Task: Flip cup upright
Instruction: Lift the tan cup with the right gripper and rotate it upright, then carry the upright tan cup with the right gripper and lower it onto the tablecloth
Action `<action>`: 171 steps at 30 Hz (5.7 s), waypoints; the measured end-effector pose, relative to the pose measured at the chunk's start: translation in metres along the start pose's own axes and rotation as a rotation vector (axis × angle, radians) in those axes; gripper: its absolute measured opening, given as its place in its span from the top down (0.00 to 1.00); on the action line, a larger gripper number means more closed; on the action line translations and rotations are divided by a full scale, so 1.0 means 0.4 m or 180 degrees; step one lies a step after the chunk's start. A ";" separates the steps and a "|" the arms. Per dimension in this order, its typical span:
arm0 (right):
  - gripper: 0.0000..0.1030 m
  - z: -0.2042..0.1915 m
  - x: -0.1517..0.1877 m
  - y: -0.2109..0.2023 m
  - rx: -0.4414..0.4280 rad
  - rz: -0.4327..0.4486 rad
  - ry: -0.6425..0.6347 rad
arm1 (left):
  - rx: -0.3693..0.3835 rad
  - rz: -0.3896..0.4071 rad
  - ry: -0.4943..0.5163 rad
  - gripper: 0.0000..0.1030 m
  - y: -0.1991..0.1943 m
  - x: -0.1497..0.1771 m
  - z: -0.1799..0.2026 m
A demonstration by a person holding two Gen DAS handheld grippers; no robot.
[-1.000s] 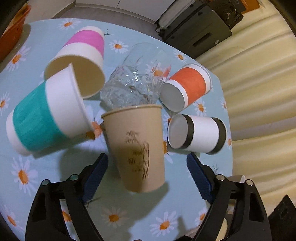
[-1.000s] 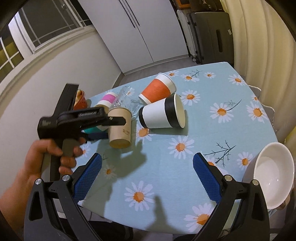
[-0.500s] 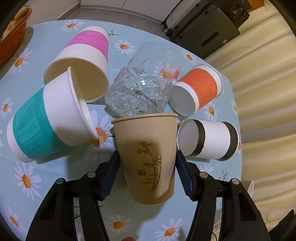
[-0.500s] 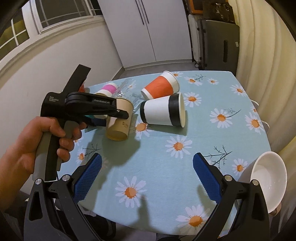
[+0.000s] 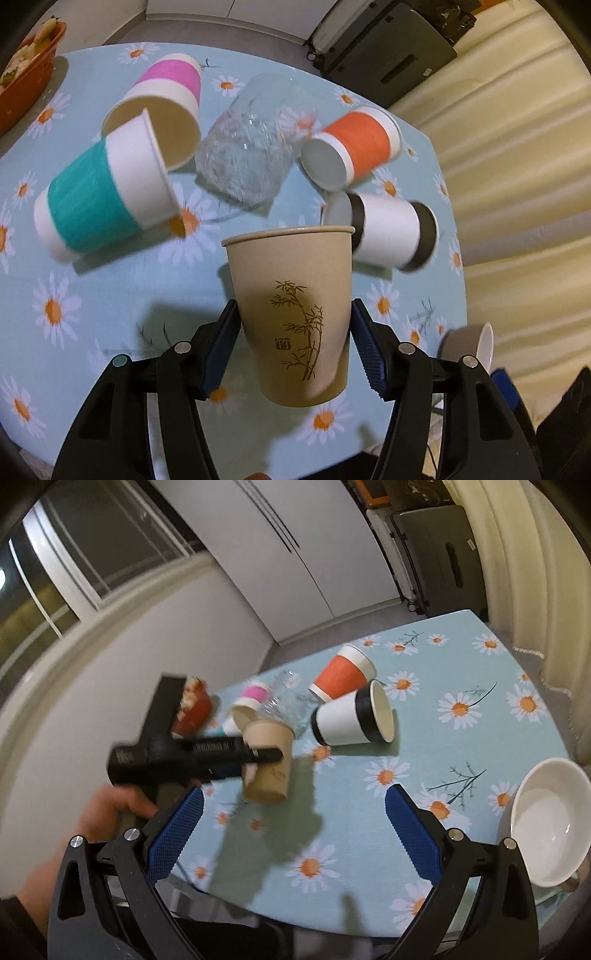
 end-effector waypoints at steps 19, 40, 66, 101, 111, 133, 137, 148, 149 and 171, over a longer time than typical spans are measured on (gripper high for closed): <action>0.05 0.019 0.084 -0.082 -0.0254 -0.0059 0.0284 | -0.0144 -0.0193 0.0177 0.43 -0.038 0.218 0.016; 0.05 0.038 0.108 -0.088 -0.0152 -0.0103 0.0343 | -0.0301 -0.0228 0.0294 0.30 -0.044 0.236 0.024; 0.05 -0.093 0.105 0.121 -0.0048 -0.0986 -0.0069 | 0.0356 0.0673 -0.0181 0.30 -0.371 0.315 -0.148; 0.40 -0.149 0.189 0.364 0.0450 -0.2020 -0.0380 | 0.0760 0.0827 -0.0634 0.30 -0.351 0.417 -0.353; 0.41 -0.202 0.143 0.279 0.0429 -0.1522 -0.0574 | 0.0780 0.0884 -0.0683 0.30 -0.359 0.416 -0.367; 0.40 -0.268 0.221 0.083 0.0410 0.0658 -0.1075 | 0.0852 0.1131 -0.0842 0.30 -0.391 0.412 -0.400; 0.40 -0.269 0.252 0.083 0.0456 0.0871 -0.1194 | 0.0978 0.1138 -0.0986 0.18 -0.392 0.410 -0.416; 0.40 -0.241 0.310 0.110 0.0596 0.1304 -0.1303 | 0.1098 0.1173 -0.1154 0.09 -0.398 0.409 -0.434; 0.40 -0.240 0.314 0.115 0.0609 0.1309 -0.1329 | 0.1088 0.1178 -0.1146 0.09 -0.399 0.409 -0.434; 0.40 -0.216 0.372 0.190 0.0745 0.1285 -0.1621 | 0.0905 0.1260 -0.1103 0.07 -0.398 0.408 -0.434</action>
Point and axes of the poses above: each gripper's, at about its wrist camera, not at the fingertips, and y roughly the way its jaws point, z to its right, x to its underside, the point moved 2 cm from there along y, roughly the way its jaws point, and after that the axes turned 9 degrees about z, right-handed, at the moved point
